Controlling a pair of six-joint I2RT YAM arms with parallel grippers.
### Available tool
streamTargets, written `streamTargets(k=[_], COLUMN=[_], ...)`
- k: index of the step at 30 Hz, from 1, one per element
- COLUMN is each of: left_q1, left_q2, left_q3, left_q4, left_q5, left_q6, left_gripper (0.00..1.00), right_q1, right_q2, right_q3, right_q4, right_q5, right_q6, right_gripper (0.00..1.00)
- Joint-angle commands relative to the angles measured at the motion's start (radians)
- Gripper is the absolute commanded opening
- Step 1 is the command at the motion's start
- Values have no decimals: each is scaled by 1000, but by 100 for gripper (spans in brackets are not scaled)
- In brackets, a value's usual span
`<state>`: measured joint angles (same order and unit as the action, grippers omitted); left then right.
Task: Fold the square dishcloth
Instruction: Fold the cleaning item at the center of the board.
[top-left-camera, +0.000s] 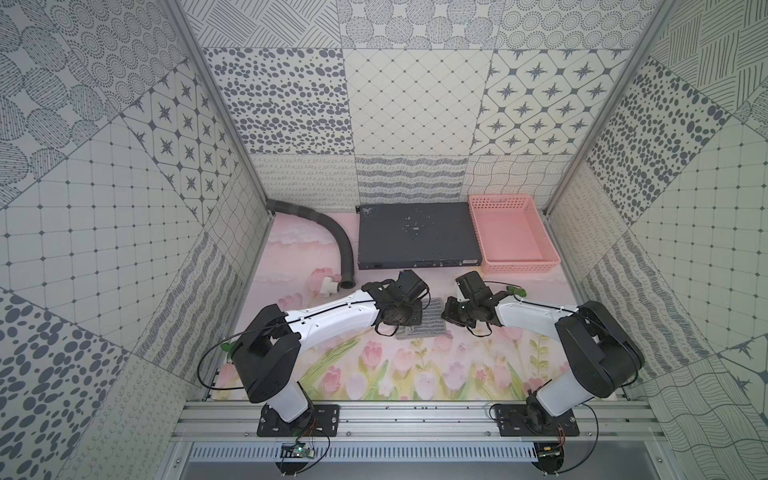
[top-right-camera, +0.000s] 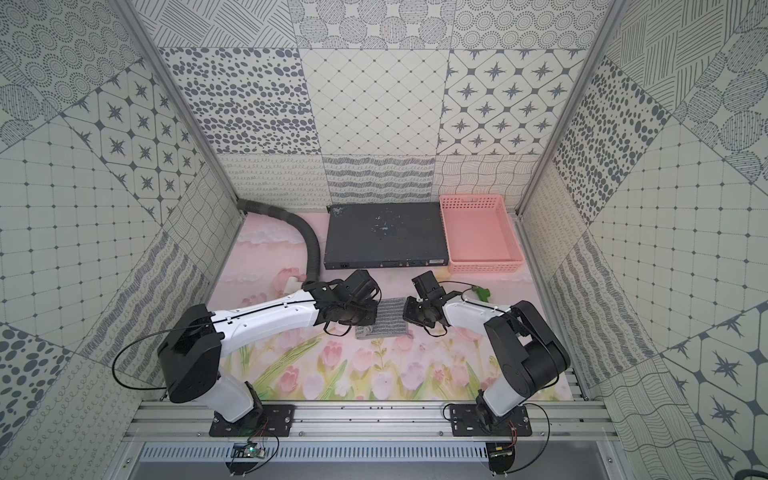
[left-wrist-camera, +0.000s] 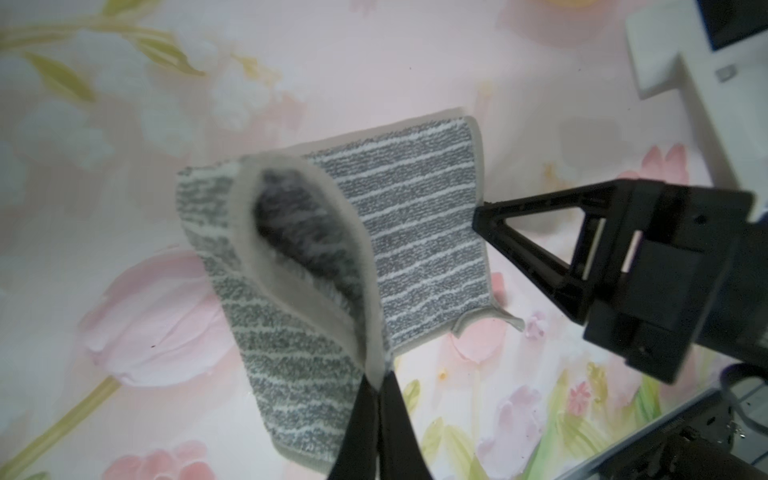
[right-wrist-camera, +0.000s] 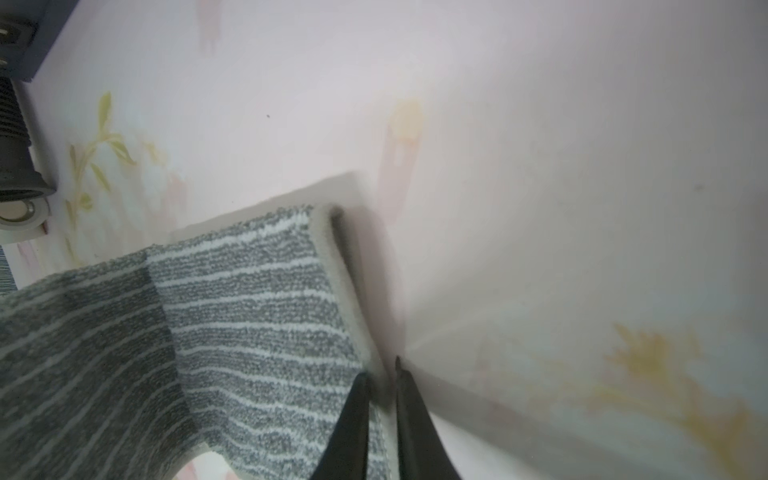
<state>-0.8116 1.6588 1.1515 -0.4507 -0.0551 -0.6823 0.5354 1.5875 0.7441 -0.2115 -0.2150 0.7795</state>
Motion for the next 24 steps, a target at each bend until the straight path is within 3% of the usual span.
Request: streamTargets(k=[1,12,24], left_q1=[-9,-9,-9], left_q2=[63,200,240], left_q3=[57,148,139], left_q4=[56,81,131], left_q5=[125,175,164], left_q6=[-6,-79,-194], left_gripper=[0,0,0], right_q1=[5,7,7], right_q2=[29,41,42], right_q3=[12,11,6], right_q4=[10,20,27], right_q5=[4,0,2], right_q6=[8,7,12], right_gripper=[16,15,15])
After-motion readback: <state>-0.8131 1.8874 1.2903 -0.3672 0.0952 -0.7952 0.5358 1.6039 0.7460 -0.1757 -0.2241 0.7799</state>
